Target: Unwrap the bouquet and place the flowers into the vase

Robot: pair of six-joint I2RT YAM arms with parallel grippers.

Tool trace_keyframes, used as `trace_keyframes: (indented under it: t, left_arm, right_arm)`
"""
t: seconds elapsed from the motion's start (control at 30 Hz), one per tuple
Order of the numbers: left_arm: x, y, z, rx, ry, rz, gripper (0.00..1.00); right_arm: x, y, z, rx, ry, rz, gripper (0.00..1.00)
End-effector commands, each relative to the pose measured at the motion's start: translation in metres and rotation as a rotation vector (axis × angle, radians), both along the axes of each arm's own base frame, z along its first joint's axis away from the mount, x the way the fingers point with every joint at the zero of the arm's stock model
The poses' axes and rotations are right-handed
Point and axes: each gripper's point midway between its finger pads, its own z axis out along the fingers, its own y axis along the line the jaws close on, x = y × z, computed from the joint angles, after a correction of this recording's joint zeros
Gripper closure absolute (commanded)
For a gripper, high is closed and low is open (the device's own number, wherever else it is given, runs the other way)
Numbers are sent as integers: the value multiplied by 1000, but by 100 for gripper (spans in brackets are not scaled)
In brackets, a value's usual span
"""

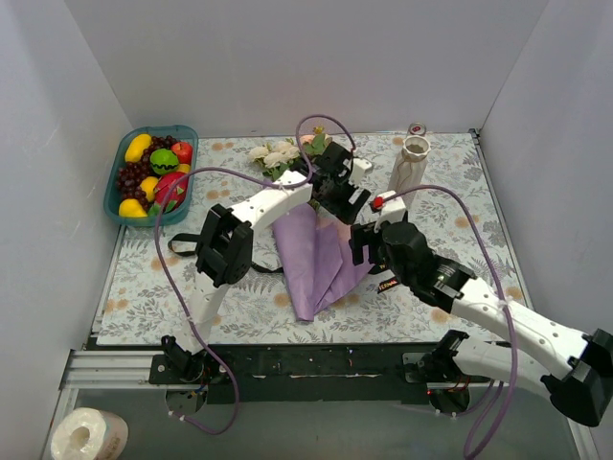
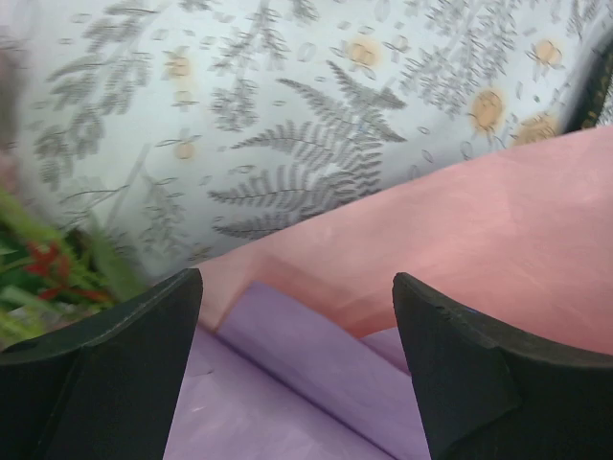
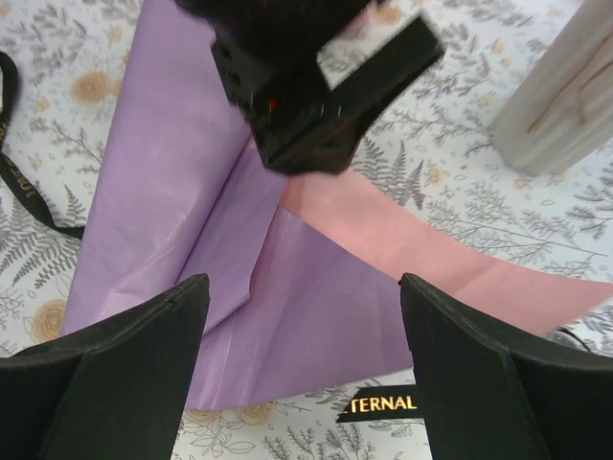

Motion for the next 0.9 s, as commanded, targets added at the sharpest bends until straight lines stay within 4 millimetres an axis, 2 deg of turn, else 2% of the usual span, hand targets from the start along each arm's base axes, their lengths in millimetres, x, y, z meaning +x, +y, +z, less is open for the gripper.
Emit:
trace_keyframes:
  t: [0.0,0.03,0.07,0.1,0.13,0.17,0.2,0.23,0.27,0.3,0.37,0.4,0.47,0.57,0.63,0.67,0.7,0.8,0.87]
  left_arm:
    - [44,43,75,-66,-115,153,19]
    - [52,62,93,-94,-127,198,19]
    - [53,75,92,-92,-114,222,18]
    - [62,96,100,-103,-122,264,17]
    - [63,110,118,-121,-147,288,15]
    - [62,123,118,-120,-139,308,10]
    - [68,144,122,-122,-143,347,7]
    - [65,155,139,-149,-161,357,3]
    - [65,164,144,-159,-164,368,2]
    - [66,182,141,-154,-153,397,2]
    - [60,196,155,-164,-183,404,2]
    - [58,205,152,-159,-181,417,2]
    - [53,212,162,-175,-198,422,2]
    - [48,220,162,-187,-185,430,2]
    - [45,224,159,-187,-179,437,2]
    - [44,225,158,-186,-176,436,2]
    - [44,229,160,-187,-181,441,2]
    - [44,232,159,-193,-179,443,2]
    - [45,235,159,-192,-184,447,2]
  right_arm:
    - [8,34,-12,94,85,73,12]
    - [9,40,-16,118,103,82,11]
    - [13,45,-24,140,136,80,11]
    - [15,57,-20,189,130,114,11]
    - [16,62,-23,200,139,122,11]
    - [21,66,-33,206,169,111,12]
    - [25,72,-32,229,171,125,12]
    - [28,75,-35,233,183,125,12]
    - [33,81,-41,233,200,125,13]
    - [36,86,-41,242,208,130,13]
    - [44,95,-47,240,219,133,14]
    - [47,98,-48,241,224,134,14]
    - [54,101,-61,221,250,117,16]
    - [60,99,-74,237,274,94,17]
    - [57,96,-85,256,302,100,18]
    - [62,92,-85,271,294,92,18]
    - [57,89,-95,268,317,100,18]
    - [56,83,-99,292,317,121,19]
    - [56,75,-110,288,324,113,21]
